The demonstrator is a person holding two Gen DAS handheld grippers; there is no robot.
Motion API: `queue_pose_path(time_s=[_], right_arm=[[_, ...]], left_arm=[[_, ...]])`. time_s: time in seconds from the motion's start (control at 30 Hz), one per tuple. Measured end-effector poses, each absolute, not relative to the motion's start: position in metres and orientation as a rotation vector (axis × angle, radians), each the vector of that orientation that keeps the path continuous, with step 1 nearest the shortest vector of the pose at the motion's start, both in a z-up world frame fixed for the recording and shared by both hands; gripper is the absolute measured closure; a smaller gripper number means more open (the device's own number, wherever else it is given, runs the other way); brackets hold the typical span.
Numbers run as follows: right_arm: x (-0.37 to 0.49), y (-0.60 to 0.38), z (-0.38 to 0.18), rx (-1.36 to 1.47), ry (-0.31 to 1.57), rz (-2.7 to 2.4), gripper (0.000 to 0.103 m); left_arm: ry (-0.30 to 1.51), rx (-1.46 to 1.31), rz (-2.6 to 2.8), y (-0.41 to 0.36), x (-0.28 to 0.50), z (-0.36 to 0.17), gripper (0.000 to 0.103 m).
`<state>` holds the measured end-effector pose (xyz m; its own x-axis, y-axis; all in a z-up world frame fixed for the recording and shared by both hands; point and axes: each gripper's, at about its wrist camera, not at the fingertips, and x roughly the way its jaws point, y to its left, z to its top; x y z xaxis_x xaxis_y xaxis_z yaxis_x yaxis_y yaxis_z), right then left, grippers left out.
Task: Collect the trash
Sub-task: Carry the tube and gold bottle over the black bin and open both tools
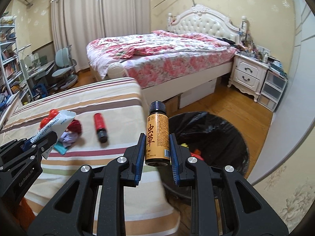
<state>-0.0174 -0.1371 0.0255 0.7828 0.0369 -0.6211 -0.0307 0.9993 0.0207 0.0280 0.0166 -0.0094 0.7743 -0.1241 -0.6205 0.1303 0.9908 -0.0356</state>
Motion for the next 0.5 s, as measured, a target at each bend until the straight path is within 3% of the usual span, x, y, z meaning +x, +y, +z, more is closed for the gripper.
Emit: queue_pose_path(time_s=[0.5], right_arm=[[0.019, -0.204, 0.002, 0.043, 0.693, -0.09, 0.08]], left_arm=[[0.709, 0.06, -0.231, -0.062, 0.08, -0.028, 0.082]])
